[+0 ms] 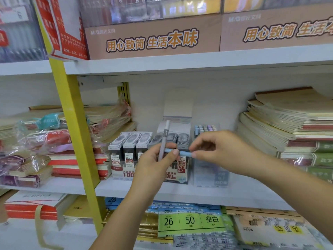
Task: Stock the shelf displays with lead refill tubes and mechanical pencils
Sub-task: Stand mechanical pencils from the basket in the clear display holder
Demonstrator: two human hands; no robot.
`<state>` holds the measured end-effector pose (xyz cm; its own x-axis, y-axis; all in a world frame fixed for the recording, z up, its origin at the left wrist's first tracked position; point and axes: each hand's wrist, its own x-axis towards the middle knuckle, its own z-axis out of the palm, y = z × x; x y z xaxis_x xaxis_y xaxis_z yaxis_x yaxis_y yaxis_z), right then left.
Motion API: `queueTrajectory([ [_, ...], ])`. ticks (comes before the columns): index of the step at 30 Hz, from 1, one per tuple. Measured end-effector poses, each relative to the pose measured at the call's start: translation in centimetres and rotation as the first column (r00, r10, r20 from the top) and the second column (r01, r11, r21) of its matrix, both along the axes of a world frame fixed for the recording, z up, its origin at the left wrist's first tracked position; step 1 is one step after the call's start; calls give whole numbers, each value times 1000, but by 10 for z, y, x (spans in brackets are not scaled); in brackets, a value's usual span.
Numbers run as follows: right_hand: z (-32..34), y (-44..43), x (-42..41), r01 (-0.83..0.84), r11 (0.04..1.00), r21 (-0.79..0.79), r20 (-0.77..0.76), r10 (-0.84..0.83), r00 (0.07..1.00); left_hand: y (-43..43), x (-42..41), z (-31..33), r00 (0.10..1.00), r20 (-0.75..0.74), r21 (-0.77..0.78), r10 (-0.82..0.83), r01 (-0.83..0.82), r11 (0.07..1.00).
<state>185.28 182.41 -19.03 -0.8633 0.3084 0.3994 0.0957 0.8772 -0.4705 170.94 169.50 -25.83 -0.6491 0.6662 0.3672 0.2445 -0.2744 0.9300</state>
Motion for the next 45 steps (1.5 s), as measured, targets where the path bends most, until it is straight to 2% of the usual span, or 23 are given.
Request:
queueTrajectory([
  [4,1,-8,-12,-50,996,80,-25,52,998,4,7,10,992,-126,3,-14,14,1000],
  [6,6,-4,-9,-64,998,-21,-107,61,992,4,6,12,993,-113,6,-17,18,1000],
  [10,22,18,-6,-80,981,-176,-341,15,940,1,2,7,999,26,47,-43,42,998],
  [12,28,28,-9,-99,972,-212,-418,1,909,0,0,2,999,-4,13,-35,35,999],
  [14,30,35,-14,-47,982,-185,-457,-43,889,-1,-2,-3,998,-46,-5,-35,35,999],
  [17,26,41,-23,61,997,-47,-438,-75,896,-3,-7,-8,996,-85,-8,-22,22,1000],
  [20,14,44,-32,163,979,124,-356,-109,928,-4,-10,-12,998,-51,4,-33,34,999],
  [23,1,47,-37,206,953,223,-271,-143,952,-4,-11,-15,998,-30,2,-55,56,998],
  [30,-3,48,-42,270,926,263,-301,-187,935,-1,-11,-18,998,-27,4,-60,60,998],
  [45,5,44,-40,237,928,289,-221,-176,959,-1,-7,-18,997,-16,-2,-69,69,998],
])
